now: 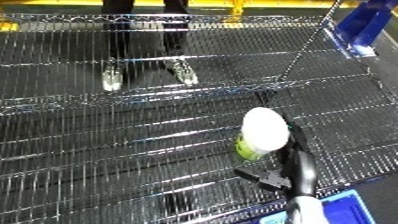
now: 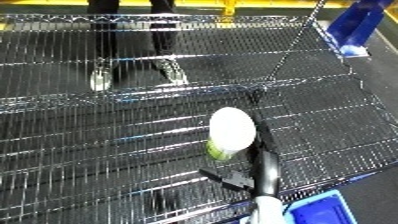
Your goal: Pick up the object and place it into the box
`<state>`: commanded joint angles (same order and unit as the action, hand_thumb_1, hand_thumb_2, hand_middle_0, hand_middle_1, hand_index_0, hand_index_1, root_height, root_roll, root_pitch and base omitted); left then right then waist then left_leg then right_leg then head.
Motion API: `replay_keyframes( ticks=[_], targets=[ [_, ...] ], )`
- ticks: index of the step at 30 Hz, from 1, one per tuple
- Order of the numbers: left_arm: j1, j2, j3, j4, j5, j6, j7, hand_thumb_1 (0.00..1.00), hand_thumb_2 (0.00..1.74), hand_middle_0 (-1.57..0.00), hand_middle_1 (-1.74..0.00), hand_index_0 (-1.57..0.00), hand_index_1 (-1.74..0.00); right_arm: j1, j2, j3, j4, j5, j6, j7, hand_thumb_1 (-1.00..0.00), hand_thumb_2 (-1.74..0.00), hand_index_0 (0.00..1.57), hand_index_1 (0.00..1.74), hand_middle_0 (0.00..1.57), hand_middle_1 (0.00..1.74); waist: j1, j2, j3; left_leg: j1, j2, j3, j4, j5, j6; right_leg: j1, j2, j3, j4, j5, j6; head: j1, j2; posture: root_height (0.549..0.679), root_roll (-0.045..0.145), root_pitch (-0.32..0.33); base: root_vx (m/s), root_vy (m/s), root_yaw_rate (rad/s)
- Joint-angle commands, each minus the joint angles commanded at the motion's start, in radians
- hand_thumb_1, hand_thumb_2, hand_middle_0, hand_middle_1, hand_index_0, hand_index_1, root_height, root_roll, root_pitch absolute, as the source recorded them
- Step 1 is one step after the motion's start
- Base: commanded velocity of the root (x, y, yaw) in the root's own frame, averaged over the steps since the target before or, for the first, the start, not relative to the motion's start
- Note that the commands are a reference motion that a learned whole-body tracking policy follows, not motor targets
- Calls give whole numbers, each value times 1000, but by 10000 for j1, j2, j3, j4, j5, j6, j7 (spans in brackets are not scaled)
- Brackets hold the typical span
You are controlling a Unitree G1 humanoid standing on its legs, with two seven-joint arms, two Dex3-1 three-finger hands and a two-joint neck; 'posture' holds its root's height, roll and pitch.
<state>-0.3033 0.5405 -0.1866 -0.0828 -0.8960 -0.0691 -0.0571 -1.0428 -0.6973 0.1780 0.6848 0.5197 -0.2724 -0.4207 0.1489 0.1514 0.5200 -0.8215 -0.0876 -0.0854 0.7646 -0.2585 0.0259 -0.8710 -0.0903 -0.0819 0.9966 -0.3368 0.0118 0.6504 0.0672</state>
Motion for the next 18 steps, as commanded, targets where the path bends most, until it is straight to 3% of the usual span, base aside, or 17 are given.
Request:
replay_keyframes(
  ticks=[8,18],
  targets=[
    [-90,26,0,29,-173,-16,-50,1000,1740,-1570,-1740,-1570,-1740,-148,-16,127,302,29,12,-38,-700,-1218,1099,1218,1099,1218,3,13,0,37,-13,-7,-112,21,21,15,4,-6,-99,37,18,-24,-68,611,30,286,-24,11,0],
    [-39,-76,-61,133,-191,-152,-101,1000,1740,-1570,-1740,-1570,-1740,90,19,30,92,18,-36,-4,-700,-1218,1099,1218,1099,1218,-73,-100,0,454,14,-62,-530,151,-5,422,57,-49,-508,150,25,-317,-316,618,29,275,-47,8,-19]
  ],
)
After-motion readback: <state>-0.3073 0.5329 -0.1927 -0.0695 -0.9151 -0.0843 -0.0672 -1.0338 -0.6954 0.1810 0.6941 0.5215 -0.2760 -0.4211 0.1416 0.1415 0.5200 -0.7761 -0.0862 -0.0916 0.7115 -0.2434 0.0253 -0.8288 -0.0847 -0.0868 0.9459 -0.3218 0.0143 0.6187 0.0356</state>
